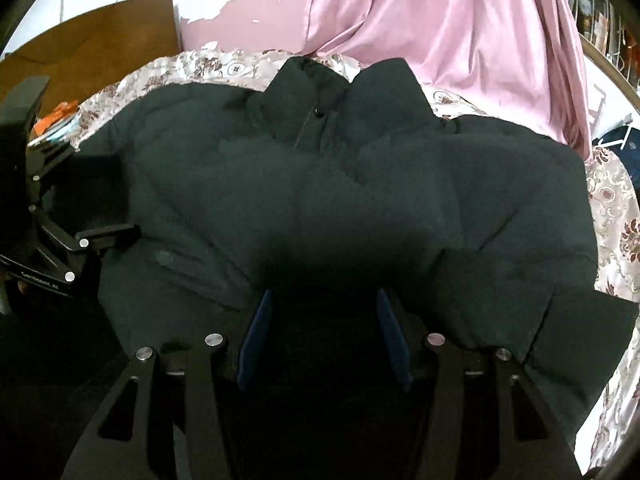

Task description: Fold large clothes

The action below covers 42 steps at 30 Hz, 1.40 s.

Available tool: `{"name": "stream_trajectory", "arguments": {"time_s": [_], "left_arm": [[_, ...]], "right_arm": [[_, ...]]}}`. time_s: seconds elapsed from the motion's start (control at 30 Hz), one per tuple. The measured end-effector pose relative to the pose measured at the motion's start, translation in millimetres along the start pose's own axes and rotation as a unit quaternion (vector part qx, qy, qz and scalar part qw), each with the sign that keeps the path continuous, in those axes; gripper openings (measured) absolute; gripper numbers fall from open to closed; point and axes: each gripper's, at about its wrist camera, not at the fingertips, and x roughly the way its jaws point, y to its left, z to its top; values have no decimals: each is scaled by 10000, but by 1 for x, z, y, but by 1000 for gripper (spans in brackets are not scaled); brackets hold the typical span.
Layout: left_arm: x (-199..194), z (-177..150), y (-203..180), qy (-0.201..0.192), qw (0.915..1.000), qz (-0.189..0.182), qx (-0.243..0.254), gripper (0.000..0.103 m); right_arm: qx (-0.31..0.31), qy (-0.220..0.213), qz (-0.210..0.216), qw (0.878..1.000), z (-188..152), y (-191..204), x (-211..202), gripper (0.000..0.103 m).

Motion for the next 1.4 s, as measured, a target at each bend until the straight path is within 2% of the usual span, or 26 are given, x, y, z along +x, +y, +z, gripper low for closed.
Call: {"name": "stream_trajectory", "arguments": {"time_s": [0.23, 0.57, 1.0, 1.07, 1.1, 1.13, 1.2, 1.27, 1.3, 1.4], "left_arm": [[6, -3, -8, 55, 9998, 152, 106, 103], [12, -2, -9, 175, 9996, 132, 154, 103], [6, -5, -7, 4, 10000, 67, 54, 103], [1, 2, 0, 200, 9996, -215, 12, 103], [-4, 11, 7, 447, 9981, -407, 82, 103], [-10, 19, 12, 578, 9971, -469, 180, 103], [-31, 39, 27, 655, 9959, -415, 476, 103], [-55, 61, 49, 535, 9963, -303, 607, 103], [-65, 75, 63, 495, 9966, -260, 604, 103], [-72, 107, 91, 406, 9983, 59, 425, 103]], "right_arm": [[-40, 26, -40, 10000, -4, 2, 6, 51], [-46, 115, -14, 9999, -6, 0, 13, 52], [-21, 36, 206, 9998, -5, -3, 10, 60], [21, 309, 278, 9991, 4, -3, 9, 64], [127, 485, 294, 9983, 9, -5, 9, 64], [388, 762, 318, 9958, 19, -7, 6, 64], [1039, 990, 507, 9883, 35, -15, -6, 67], [1482, 928, 803, 9813, 54, -22, -20, 71], [1509, 909, 790, 9812, 66, -24, -24, 74], [1205, 657, 268, 9902, 115, -26, -26, 77]]}}
